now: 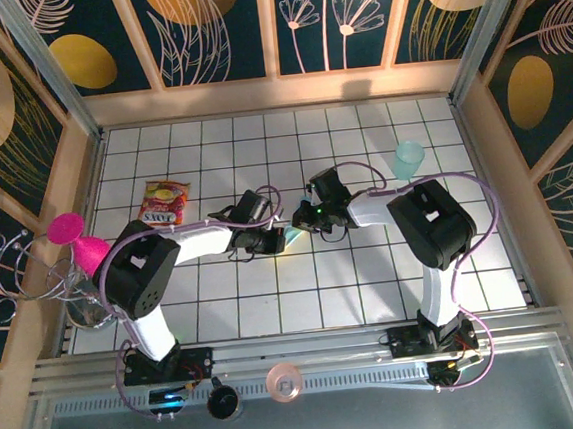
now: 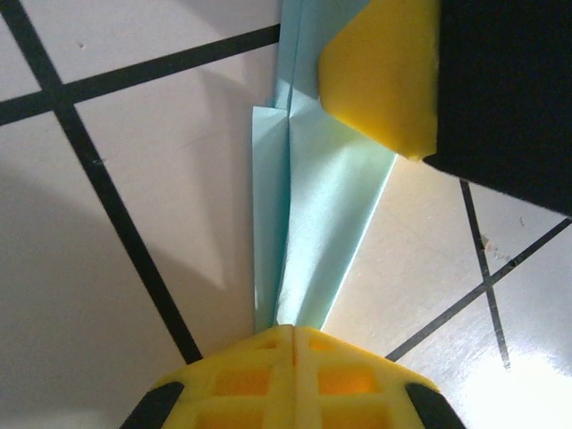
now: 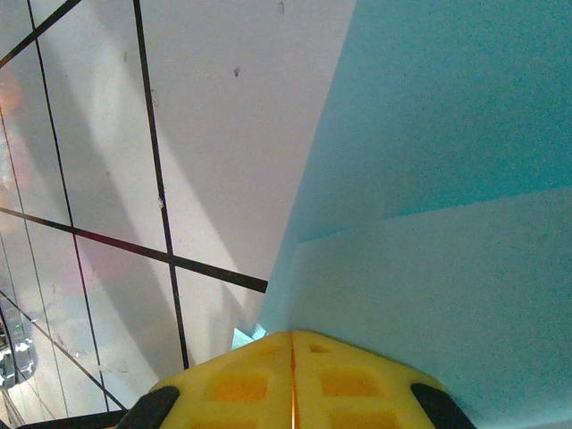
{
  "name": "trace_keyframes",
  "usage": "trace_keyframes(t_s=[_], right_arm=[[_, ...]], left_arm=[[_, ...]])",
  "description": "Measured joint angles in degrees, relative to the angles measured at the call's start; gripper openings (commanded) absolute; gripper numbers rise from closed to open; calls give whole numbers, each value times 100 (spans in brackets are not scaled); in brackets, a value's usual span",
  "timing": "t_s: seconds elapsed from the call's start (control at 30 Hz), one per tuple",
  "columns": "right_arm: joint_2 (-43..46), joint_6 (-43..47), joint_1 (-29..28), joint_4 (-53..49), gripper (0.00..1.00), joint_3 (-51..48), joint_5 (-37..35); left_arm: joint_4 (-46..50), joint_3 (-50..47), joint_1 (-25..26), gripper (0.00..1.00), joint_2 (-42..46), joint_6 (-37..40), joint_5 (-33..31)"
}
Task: Fold a paper plane with a square sheet of paper (pick it up from the middle)
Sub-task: Fold the wing for the fifth time at the center of the table.
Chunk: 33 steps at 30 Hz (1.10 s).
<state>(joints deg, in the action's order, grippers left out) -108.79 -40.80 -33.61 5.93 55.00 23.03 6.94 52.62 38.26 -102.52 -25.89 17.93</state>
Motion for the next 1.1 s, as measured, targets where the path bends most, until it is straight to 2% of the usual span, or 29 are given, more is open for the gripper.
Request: trace_keyframes(t_s=[0.8,0.93,1.1], right_arm=[[-7,-2,4,2,9,2,9],[-7,-2,4,4,9,2,11],[-7,-4,11,13,9,2,46]], left_arm=[[811,-184,0,0,413,251,-221],[1189,-184,0,0,693,247,-446],[955,-179,0,0,1182,107,-527]])
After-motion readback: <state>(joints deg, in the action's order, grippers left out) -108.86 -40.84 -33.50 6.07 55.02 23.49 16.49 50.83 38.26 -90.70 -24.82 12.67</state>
